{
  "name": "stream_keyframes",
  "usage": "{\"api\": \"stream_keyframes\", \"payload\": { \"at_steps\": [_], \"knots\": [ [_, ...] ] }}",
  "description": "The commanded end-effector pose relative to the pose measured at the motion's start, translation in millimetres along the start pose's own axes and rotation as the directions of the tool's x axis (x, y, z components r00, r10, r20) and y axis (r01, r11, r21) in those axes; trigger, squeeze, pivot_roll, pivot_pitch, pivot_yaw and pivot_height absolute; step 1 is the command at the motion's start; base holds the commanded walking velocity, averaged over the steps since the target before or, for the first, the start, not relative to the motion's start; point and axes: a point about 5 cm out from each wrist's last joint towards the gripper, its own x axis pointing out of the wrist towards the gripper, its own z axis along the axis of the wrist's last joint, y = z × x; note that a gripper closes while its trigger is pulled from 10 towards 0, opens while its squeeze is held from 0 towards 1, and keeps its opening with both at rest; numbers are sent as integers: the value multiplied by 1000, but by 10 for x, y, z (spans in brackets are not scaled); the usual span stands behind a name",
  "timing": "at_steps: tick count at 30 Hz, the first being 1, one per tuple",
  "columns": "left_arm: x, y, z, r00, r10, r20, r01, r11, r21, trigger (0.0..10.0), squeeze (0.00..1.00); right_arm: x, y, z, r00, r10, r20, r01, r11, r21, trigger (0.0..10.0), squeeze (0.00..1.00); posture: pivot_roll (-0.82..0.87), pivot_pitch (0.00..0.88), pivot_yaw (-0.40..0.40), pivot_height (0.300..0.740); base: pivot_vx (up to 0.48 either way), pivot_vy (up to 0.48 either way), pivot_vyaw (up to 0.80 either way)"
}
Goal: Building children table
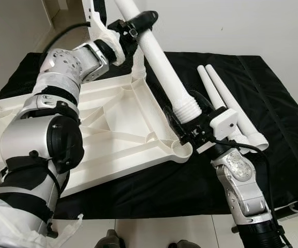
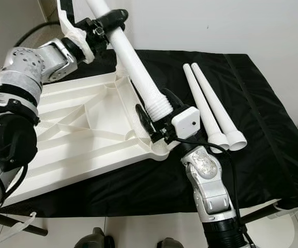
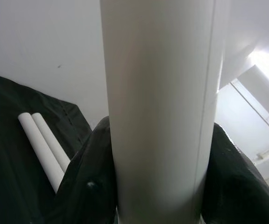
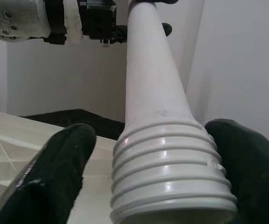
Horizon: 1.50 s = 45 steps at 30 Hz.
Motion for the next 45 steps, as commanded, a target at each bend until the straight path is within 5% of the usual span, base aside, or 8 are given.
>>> {"api": "stream_keyframes", "payload": {
  "at_steps": [1,8,9,15,20,24,37,45],
  "knots": [
    [31,-99,91,999,-44,12,43,998,48,10000,0,-24,-5,-26,1000,-8,-16,8,1000,15,10000,1000,-11,0,31,740,0,0,0],
    [-7,-39,194,996,33,79,-37,998,46,10000,0,-95,-36,-45,999,-32,-35,33,999,33,10000,957,-11,0,29,740,0,0,0],
    [-16,-25,210,995,50,87,-55,997,54,10000,0,-116,-41,-49,999,-41,-36,43,998,48,10000,0,-11,0,28,740,0,0,0],
    [-33,5,259,989,96,112,-112,982,153,10000,0,-163,-84,-50,995,-84,-54,88,993,74,10000,0,-15,0,25,740,0,0,0],
    [29,-20,177,991,93,98,-122,928,353,10000,0,-101,-148,-78,982,-121,-146,123,992,8,10000,0,-18,0,23,740,0,0,0],
    [94,-66,96,992,79,100,-114,893,434,10000,0,-44,-188,-128,962,-160,-221,154,987,-43,10000,0,-19,0,17,740,0,0,0],
    [238,-311,-267,997,-19,68,-28,779,627,10000,0,174,-129,-111,958,-174,-229,167,985,-50,10000,0,-6,0,-2,740,0,0,0],
    [306,-530,-525,996,-79,50,25,744,668,10000,0,338,-75,-147,947,-204,-248,208,978,-11,10000,0,4,0,-9,740,0,0,0]
  ]
}}
